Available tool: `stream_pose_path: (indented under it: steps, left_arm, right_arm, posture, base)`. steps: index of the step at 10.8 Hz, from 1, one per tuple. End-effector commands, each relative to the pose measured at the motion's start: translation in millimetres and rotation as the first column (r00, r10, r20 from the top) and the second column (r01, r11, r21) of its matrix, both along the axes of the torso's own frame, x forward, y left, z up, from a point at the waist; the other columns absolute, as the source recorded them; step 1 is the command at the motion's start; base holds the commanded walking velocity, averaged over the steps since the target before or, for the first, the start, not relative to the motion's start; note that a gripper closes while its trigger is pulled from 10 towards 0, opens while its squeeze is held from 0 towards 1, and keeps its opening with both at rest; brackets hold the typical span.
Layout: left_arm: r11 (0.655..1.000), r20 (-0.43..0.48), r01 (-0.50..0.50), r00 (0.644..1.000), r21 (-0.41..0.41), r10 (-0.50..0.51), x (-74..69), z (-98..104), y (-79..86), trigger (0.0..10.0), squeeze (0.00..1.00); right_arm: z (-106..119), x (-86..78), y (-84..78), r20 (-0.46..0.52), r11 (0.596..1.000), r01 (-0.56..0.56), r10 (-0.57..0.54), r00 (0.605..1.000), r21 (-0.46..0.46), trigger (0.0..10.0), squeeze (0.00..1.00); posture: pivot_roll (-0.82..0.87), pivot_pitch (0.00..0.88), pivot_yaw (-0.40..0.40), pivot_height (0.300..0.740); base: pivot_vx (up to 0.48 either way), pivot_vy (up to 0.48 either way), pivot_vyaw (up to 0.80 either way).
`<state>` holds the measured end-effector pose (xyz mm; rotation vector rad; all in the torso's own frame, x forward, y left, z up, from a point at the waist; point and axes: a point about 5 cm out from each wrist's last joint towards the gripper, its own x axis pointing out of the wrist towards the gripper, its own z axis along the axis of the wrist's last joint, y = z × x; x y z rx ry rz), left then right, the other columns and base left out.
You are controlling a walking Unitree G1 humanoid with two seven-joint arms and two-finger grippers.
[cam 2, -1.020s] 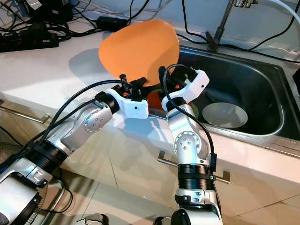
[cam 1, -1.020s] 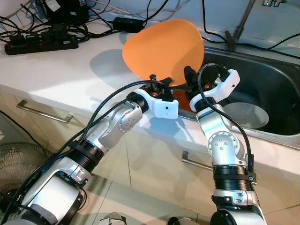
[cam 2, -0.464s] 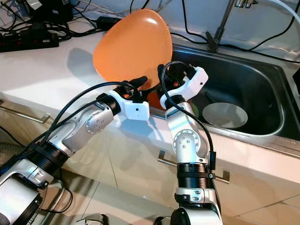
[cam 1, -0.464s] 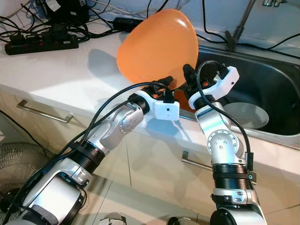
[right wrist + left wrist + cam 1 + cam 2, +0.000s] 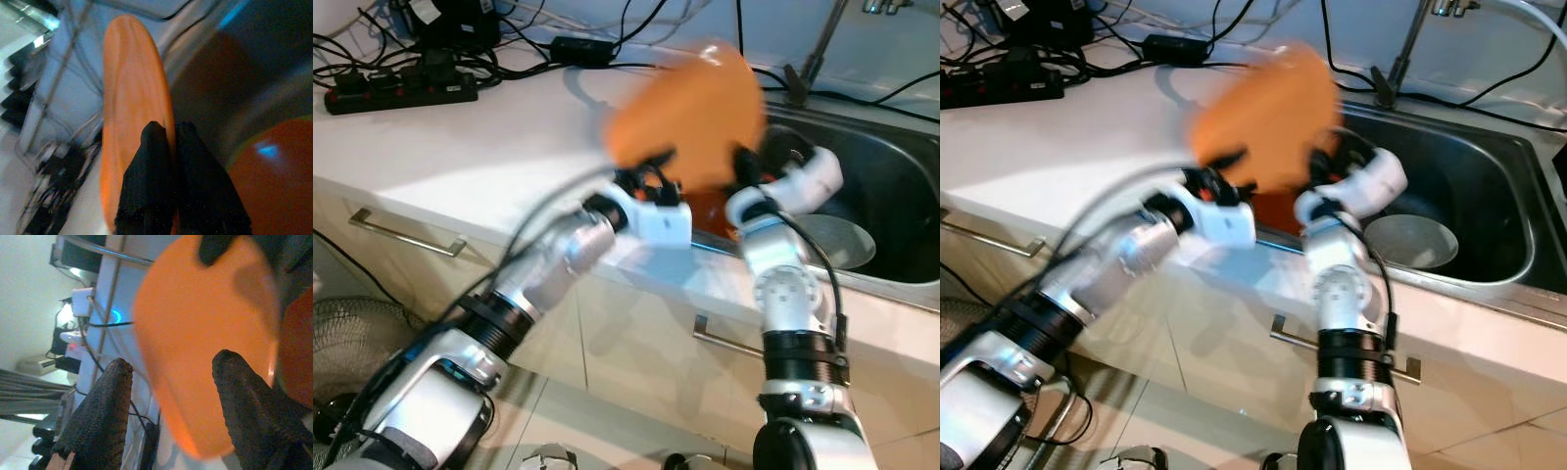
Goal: Kitchen organization
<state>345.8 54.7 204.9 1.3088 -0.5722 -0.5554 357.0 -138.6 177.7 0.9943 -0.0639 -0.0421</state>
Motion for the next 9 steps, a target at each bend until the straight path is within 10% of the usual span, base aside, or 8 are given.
stream_pose_path:
  steps: [1,2,3,6,7,9]
  left_arm:
    - [1.000,0.029,0.019,0.999,-0.016,-0.018,-1.4,8.3,-4.1,10.0,1.00]
    - [1.000,0.030,0.016,0.999,-0.016,-0.016,-1.9,7.3,-4.3,10.0,0.76]
    - [1.000,0.027,0.015,1.000,-0.017,-0.015,-2.3,6.4,-4.1,10.0,0.00]
    - [0.997,-0.034,-0.015,0.999,-0.074,0.012,-3.4,-0.9,0.9,10.0,0.00]
    - [0.952,-0.200,-0.070,0.980,-0.298,0.010,-2.7,-5.5,4.4,10.0,0.00]
    - [0.805,-0.408,-0.208,0.912,-0.555,-0.046,-1.6,-15.0,9.6,10.0,0.00]
  right_arm:
    - [24.0,6.1,-6.3,0.081,0.998,0.053,-0.055,0.995,0.032,0.0,0.00]
    - [25.6,8.4,-21.2,0.082,0.993,0.110,-0.113,0.990,0.038,0.0,0.00]
    - [26.6,9.9,-31.4,0.083,0.987,0.151,-0.155,0.984,0.048,0.0,0.00]
    - [24.7,15.1,-55.9,0.073,0.967,0.254,-0.255,0.964,0.021,0.0,0.00]
    - [22.3,17.3,-60.6,0.068,0.959,0.275,-0.270,0.960,-0.070,10.0,0.00]
    - [13.0,23.5,-61.8,0.046,0.913,0.254,-0.253,0.966,-0.318,10.0,0.00]
  posture:
    - [0.09,0.053,-0.035,0.740]
    - [0.09,0.053,-0.037,0.740]
    - [0.10,0.055,-0.037,0.740]
    - [0.10,0.058,-0.038,0.740]
    - [0.10,0.059,-0.037,0.740]
    - [0.10,0.061,-0.038,0.740]
  base:
    - [0.000,0.000,0.00]
    - [0.000,0.000,0.00]
    - [0.000,0.000,0.00]
    - [0.000,0.000,0.00]
    - [0.000,0.000,0.00]
    - [0.000,0.000,0.00]
